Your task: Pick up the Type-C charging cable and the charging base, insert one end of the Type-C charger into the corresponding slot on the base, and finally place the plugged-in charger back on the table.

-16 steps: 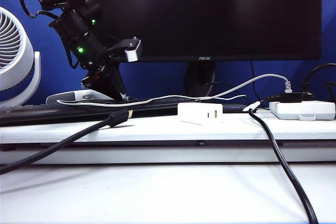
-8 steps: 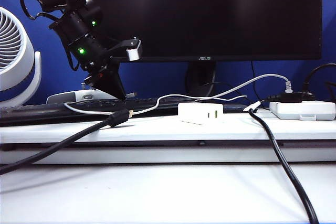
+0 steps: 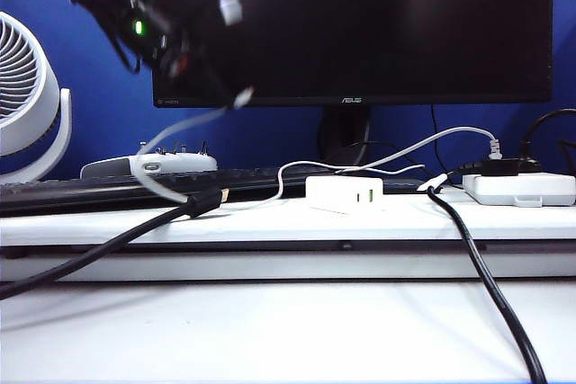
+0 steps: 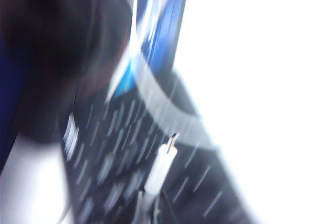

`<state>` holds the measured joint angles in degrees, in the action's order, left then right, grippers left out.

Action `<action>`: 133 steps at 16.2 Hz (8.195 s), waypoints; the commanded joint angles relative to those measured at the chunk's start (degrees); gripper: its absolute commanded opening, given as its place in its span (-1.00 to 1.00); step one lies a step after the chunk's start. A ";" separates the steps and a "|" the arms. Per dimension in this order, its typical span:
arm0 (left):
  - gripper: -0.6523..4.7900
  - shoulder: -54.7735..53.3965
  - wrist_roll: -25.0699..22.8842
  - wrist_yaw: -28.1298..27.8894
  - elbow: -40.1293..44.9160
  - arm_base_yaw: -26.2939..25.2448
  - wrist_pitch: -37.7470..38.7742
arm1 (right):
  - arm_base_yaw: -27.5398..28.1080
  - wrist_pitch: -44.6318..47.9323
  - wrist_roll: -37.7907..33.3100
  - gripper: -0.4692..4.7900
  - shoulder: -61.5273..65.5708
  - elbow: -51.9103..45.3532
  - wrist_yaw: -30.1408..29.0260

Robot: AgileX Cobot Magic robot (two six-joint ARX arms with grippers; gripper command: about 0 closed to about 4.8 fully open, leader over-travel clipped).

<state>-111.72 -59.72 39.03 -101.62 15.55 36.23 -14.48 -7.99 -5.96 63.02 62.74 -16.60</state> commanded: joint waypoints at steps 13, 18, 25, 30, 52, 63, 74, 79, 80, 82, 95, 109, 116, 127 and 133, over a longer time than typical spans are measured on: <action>-0.58 4.17 40.59 39.01 -0.24 1.73 -12.68 | 0.04 3.91 0.15 -0.83 -0.04 0.35 -17.99; -0.58 3.82 42.49 24.17 -0.07 4.39 0.28 | 0.09 3.87 0.20 -0.83 -0.07 0.37 -15.74; -0.58 3.67 48.00 16.26 -0.09 11.76 1.81 | -0.92 -21.81 17.88 -0.83 3.28 0.42 -5.35; -0.58 5.29 50.66 11.04 -0.09 10.60 0.85 | -4.04 -25.64 30.03 -0.81 12.70 0.42 -2.43; -0.58 8.07 50.77 7.26 -0.11 9.90 1.03 | -7.98 -15.91 39.19 -0.28 30.53 0.42 6.45; -0.58 8.07 50.75 7.23 -0.11 9.90 1.40 | -7.98 -13.99 39.19 -0.22 31.28 0.44 7.67; -0.58 8.07 50.77 7.23 -0.11 9.90 1.42 | -8.00 -12.98 39.17 -0.23 32.44 0.44 7.28; -0.58 8.07 50.75 7.23 -0.11 9.90 1.42 | -7.98 -14.12 39.17 -0.27 33.05 0.48 7.48; -0.58 8.07 50.75 7.23 -0.11 9.90 1.42 | -7.98 -14.62 39.17 -0.27 33.05 0.57 7.56; -0.58 8.07 50.75 7.21 -0.11 9.90 1.40 | -7.98 -16.87 39.17 -0.25 33.03 1.99 7.61; -0.58 8.07 50.75 7.21 -0.11 9.90 1.51 | -7.89 -18.71 38.84 -0.82 33.03 3.32 7.58; -0.55 8.04 42.01 7.04 -0.09 10.69 3.48 | -7.45 -19.76 34.21 -0.82 -2.47 3.32 7.50; 0.36 6.64 12.98 -3.54 -0.09 14.36 12.35 | -7.45 -19.19 31.12 -0.82 -3.78 3.32 7.50; 0.52 0.90 -6.51 -6.67 -0.09 18.49 16.85 | -7.63 -16.26 16.55 -0.82 -3.74 3.26 -14.78; 0.52 -2.54 -7.78 -6.60 -0.09 18.82 14.29 | -7.98 -15.32 14.49 -0.82 -3.74 3.26 -18.36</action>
<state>-114.24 -66.98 31.90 -101.60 34.15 51.62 -22.41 -24.27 8.95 59.46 65.82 -34.41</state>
